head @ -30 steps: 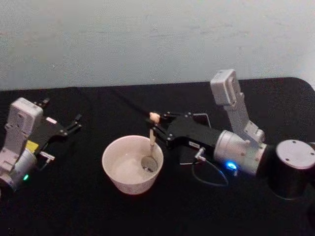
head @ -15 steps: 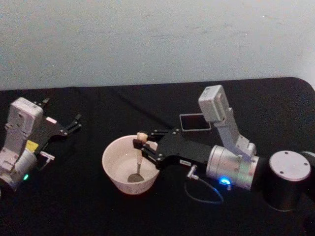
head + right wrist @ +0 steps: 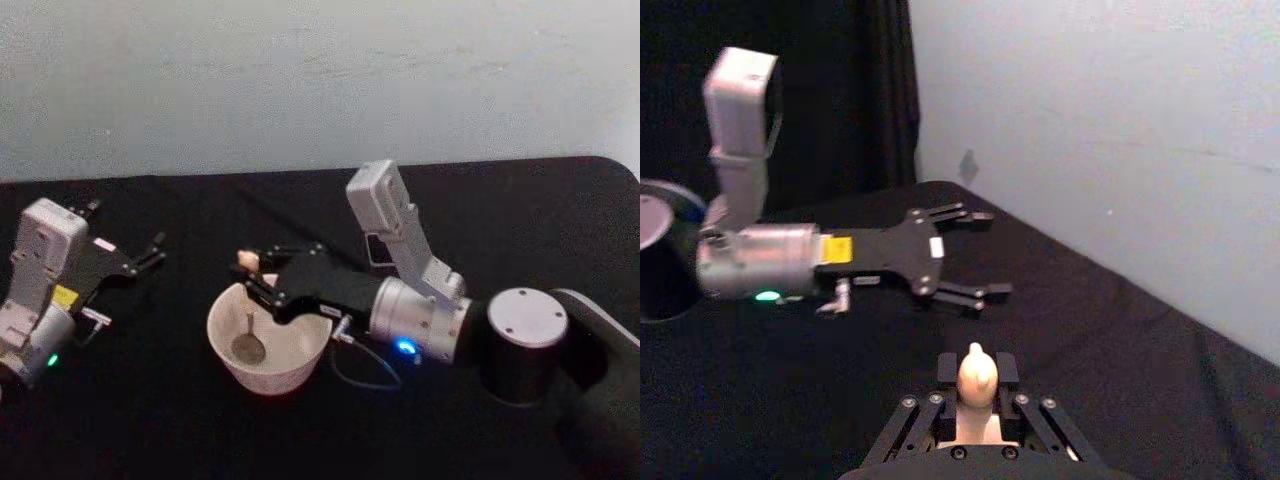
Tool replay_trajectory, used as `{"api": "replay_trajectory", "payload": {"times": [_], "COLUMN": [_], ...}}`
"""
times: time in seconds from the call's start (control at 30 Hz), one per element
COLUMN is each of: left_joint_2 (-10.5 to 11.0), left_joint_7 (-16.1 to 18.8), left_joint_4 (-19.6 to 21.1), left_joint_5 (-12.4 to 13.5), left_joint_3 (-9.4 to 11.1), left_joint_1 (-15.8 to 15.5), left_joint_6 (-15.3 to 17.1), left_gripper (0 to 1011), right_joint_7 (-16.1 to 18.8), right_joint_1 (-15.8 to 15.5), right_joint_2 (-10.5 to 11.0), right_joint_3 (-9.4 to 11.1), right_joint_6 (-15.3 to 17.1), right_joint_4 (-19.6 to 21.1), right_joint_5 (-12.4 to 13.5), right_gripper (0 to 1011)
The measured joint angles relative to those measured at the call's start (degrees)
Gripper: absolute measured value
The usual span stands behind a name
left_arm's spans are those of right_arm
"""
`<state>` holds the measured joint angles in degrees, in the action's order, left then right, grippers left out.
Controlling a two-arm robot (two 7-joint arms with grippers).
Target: Pick up the stirring spoon with one hand, stir inside the cup, then place it back in its original position.
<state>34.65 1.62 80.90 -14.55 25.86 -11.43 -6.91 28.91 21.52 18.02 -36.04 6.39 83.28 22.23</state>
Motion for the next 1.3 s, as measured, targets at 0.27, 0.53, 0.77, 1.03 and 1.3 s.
{"api": "replay_trajectory", "payload": {"times": [0.27, 0.53, 0.77, 1.03, 1.3], "left_joint_2": [0.0, 0.0, 0.0, 0.0, 0.0], "left_joint_7": [0.0, 0.0, 0.0, 0.0, 0.0], "left_joint_4": [0.0, 0.0, 0.0, 0.0, 0.0], "left_joint_5": [0.0, 0.0, 0.0, 0.0, 0.0], "left_joint_3": [0.0, 0.0, 0.0, 0.0, 0.0], "left_joint_1": [0.0, 0.0, 0.0, 0.0, 0.0], "left_joint_6": [0.0, 0.0, 0.0, 0.0, 0.0], "left_gripper": [1001, 1001, 1001, 1001, 1001], "right_joint_7": [-1.57, -1.5, -0.02, 1.76, 1.44], "right_joint_1": [2.69, 1.94, -0.56, -3.3, -4.17], "right_joint_2": [-2.45, -0.71, 2.62, 5.95, 6.17], "right_joint_3": [1.27, 3.48, 4.93, 5.44, 5.59], "right_joint_6": [-0.48, -0.1, 0.43, 1.08, 2.7], "right_joint_4": [-4.36, -2.66, 1.19, 5.02, 6.28], "right_joint_5": [-0.98, -0.44, 1.06, 3.29, 6.41], "right_gripper": [225, 225, 225, 225, 225]}}
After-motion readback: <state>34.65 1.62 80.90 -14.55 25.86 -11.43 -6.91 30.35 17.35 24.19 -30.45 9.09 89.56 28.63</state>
